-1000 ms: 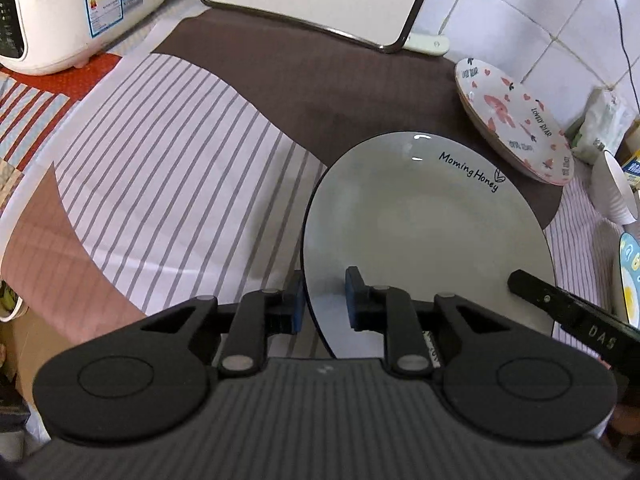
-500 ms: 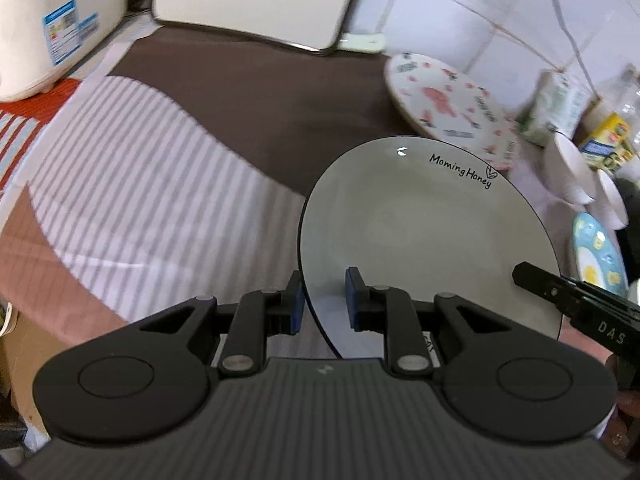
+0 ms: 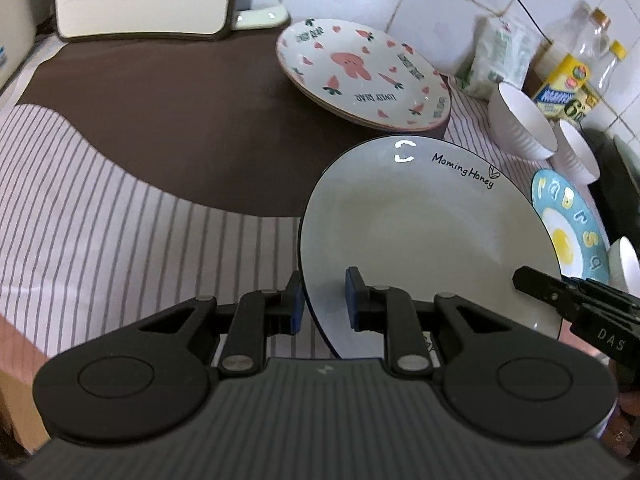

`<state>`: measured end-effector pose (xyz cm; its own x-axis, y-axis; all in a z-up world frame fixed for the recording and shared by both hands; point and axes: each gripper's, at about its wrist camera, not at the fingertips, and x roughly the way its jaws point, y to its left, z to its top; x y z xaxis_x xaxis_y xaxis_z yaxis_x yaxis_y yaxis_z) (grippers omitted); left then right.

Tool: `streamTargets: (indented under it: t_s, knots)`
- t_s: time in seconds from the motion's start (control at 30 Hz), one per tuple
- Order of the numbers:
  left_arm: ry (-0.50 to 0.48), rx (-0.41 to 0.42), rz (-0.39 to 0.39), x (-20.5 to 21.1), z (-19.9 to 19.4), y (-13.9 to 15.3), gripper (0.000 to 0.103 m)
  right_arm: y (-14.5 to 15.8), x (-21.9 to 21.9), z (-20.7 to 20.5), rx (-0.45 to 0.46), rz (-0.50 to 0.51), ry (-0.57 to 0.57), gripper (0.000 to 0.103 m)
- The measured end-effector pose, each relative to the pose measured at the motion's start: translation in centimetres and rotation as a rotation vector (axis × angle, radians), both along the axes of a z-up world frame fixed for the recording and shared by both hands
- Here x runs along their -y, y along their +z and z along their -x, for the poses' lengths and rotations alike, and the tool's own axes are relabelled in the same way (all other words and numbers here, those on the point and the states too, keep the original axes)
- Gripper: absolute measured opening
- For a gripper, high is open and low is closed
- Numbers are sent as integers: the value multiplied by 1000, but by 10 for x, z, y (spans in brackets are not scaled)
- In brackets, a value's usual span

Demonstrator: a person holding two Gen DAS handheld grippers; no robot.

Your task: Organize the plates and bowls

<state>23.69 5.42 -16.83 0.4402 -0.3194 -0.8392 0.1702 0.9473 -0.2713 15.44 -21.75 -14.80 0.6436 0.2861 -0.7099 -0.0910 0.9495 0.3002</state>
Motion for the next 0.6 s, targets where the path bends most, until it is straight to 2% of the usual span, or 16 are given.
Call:
streamTargets:
  t_s: [0.27, 0.6]
  knots:
    - [-78, 2, -58, 16, -20, -5, 19, -14, 9, -20, -10, 5, 5, 23]
    - [-63, -34, -51, 15, -23, -13, 19, -19, 3, -20, -34, 38, 2, 23]
